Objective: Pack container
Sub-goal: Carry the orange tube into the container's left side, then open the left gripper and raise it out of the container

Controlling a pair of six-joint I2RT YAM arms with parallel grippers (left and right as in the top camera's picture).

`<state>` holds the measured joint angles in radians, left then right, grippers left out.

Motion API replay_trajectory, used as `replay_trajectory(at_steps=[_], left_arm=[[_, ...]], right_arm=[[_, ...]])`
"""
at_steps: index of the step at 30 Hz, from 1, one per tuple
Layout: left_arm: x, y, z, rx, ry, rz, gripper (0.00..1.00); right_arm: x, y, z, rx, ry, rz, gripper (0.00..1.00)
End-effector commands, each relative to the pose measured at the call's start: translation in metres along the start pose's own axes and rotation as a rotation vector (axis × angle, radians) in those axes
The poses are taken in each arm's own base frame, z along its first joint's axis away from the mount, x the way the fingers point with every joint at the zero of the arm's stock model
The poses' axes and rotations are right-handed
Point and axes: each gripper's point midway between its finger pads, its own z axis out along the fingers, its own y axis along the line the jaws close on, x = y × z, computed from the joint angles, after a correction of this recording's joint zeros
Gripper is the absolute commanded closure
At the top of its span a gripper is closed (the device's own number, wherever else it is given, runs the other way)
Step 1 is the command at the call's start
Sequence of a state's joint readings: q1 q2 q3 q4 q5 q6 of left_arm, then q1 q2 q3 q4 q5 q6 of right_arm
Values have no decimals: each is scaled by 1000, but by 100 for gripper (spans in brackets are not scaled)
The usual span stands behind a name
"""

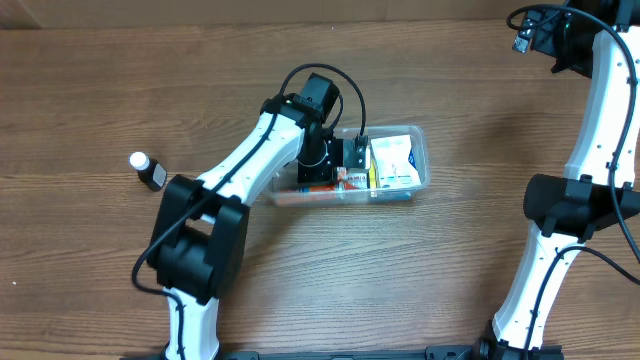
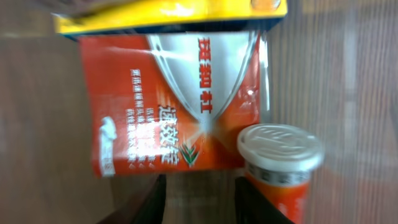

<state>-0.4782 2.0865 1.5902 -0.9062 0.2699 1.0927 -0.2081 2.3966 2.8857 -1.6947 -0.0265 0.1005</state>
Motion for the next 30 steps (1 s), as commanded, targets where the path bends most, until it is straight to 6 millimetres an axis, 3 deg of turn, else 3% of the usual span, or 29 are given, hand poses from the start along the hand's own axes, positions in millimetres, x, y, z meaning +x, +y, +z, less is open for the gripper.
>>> replay_trajectory(at_steps=[1, 7, 12, 18, 23, 24, 25, 26, 27, 30], left_arm=[[7, -16, 28, 96, 10, -62, 65], [7, -8, 26, 58, 22, -53, 65], [-5, 6, 9, 14, -2, -57, 65], [-28, 24, -34, -33, -30, -104, 58], [-44, 27, -87, -41, -37, -211, 56], [-46, 26, -101, -40, -36, -243, 52], [-44, 26, -122, -48, -30, -305, 43], [-40, 27, -137, -62, -24, -354, 18], [-34, 29, -152, -79, -18, -410, 0], [2, 40, -194, -131, -16, -638, 0]], right_arm=[[-6, 2, -12, -8, -40, 2, 0], [-6, 2, -12, -8, -40, 2, 0], [-6, 2, -12, -8, -40, 2, 0], [-6, 2, -12, -8, -40, 2, 0], [-6, 2, -12, -8, -40, 2, 0], [-6, 2, -12, -8, -40, 2, 0], [-6, 2, -12, -8, -40, 2, 0], [-6, 2, -12, -8, -40, 2, 0], [-6, 2, -12, -8, -40, 2, 0], [-6, 2, -12, -8, -40, 2, 0]])
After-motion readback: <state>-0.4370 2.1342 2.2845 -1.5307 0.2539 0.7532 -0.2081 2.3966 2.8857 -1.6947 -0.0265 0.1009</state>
